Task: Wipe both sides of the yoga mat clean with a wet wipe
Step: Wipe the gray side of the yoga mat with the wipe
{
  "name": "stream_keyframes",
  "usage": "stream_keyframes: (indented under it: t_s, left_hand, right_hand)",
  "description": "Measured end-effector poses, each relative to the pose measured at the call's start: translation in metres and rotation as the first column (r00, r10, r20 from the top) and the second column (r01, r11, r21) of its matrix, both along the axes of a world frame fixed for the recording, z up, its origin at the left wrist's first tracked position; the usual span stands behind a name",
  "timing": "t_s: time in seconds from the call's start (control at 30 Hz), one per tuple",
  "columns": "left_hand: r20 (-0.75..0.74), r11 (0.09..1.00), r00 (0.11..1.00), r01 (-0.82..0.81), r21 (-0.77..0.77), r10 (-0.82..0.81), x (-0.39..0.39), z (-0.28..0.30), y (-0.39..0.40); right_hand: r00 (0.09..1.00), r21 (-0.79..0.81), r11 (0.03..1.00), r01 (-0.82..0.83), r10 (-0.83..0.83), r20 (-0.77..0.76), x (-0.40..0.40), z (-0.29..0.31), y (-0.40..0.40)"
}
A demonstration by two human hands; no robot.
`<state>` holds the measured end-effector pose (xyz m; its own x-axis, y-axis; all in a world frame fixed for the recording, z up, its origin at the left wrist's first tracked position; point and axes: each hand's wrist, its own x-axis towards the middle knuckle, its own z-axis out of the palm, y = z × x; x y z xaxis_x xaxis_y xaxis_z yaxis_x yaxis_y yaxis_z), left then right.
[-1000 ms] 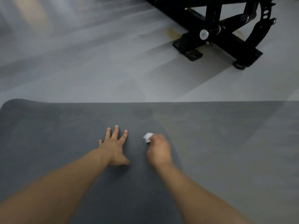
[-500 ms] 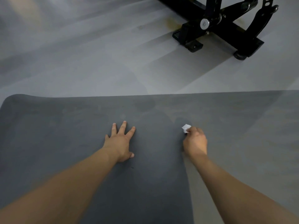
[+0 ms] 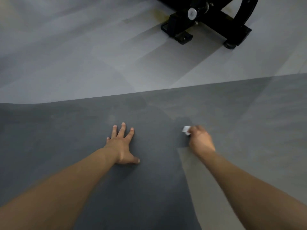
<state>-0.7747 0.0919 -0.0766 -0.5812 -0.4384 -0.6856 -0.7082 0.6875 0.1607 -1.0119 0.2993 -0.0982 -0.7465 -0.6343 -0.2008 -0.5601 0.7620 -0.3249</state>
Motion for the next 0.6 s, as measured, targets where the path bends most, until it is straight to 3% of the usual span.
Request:
stream_keyframes:
  t_s: [0.1,0.2,0.3,0.43,0.5,0.6]
  left_hand:
    - [0.072,0.997,0.996,0.057,-0.056,-0.053,-0.004,-0.001,0.01]
    - [0.098,0.994,0.993,0.076,-0.082,-0.068,-0.009,-0.001,0.014]
    - [0.011,0.987,0.992,0.124,-0.098,-0.124,-0.002,0.0,0.013]
    - [-0.168,0.959,0.946,0.262,-0.108,-0.278,0.016,-0.007,0.025]
    - [-0.145,0.96,0.949,0.271,-0.075,-0.279,0.015,-0.01,0.025]
    - [-0.081,0.953,0.949,0.302,-0.038,-0.304,0.01,-0.011,0.023]
  right_hand:
    - [0.986,-0.029,0.987,0.159,-0.158,0.052,0.008,0.002,-0.002]
    - [0.99,-0.172,0.985,0.013,0.011,0.137,0.084,-0.012,-0.028]
    - [0.965,-0.215,0.971,-0.102,0.149,0.215,0.165,-0.007,-0.048]
    - [0.938,-0.155,0.942,-0.296,0.318,0.14,0.166,0.003,-0.04]
    - [0.964,-0.104,0.967,-0.234,0.245,0.106,0.131,0.002,-0.021]
    - [0.997,-0.043,0.996,0.072,-0.071,0.017,0.06,0.002,0.03]
